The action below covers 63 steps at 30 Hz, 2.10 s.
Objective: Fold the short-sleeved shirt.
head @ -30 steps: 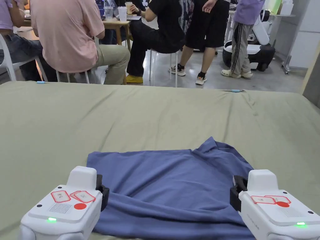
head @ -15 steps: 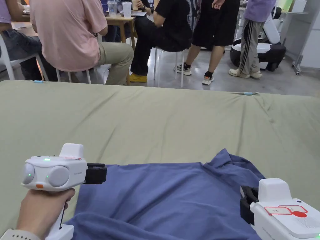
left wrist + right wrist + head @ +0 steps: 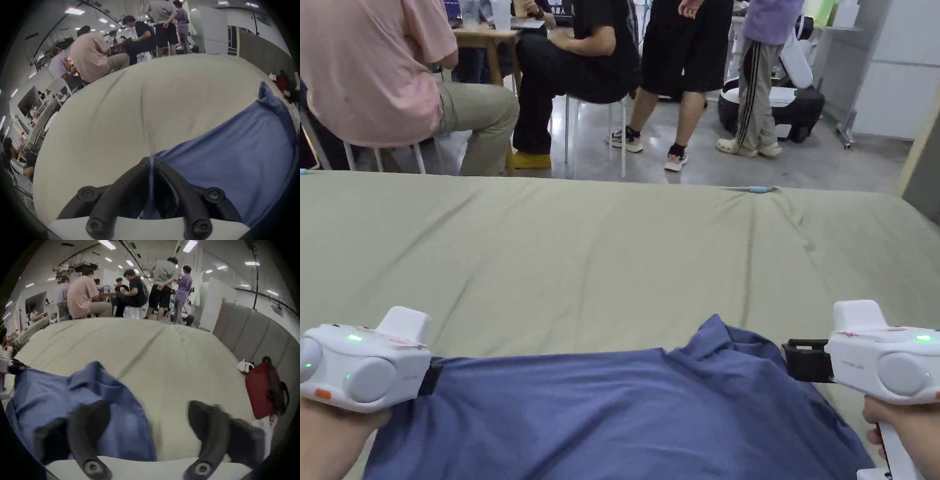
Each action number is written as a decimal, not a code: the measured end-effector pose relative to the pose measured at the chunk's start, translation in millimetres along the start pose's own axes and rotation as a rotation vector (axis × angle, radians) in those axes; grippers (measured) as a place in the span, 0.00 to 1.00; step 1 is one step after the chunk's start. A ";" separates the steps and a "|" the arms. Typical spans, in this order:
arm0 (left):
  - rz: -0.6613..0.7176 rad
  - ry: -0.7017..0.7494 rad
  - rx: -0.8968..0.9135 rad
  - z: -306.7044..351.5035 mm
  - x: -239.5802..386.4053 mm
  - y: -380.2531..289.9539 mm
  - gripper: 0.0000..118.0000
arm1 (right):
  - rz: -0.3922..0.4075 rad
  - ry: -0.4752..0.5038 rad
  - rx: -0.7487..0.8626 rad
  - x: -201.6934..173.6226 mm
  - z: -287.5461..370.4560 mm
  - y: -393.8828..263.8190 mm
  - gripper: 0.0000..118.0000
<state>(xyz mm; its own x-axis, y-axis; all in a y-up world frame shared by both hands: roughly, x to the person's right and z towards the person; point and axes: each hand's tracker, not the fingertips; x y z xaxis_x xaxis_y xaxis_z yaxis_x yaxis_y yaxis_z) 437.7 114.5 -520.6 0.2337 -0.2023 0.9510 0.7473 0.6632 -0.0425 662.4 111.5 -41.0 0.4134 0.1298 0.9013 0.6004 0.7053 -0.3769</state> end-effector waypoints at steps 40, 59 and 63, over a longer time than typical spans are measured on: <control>0.245 -0.044 0.054 185.1 8.1 -203.7 0.20 | -0.054 0.086 -0.017 -14.3 212.9 -209.7 0.06; 0.158 -0.020 0.507 240.5 131.4 -112.1 0.00 | -0.077 0.085 0.454 -147.4 282.8 -141.4 0.00; 0.183 0.031 0.494 240.1 96.3 -122.8 0.00 | -0.019 0.090 0.443 -156.8 284.2 -140.3 0.00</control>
<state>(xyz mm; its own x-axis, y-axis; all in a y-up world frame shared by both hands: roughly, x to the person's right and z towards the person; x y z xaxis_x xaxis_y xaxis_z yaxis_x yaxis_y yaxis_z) 219.1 186.6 -350.4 0.3569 -0.0674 0.9317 0.3115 0.9489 -0.0507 318.8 190.2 -68.7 0.4746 0.0663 0.8777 0.2656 0.9399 -0.2147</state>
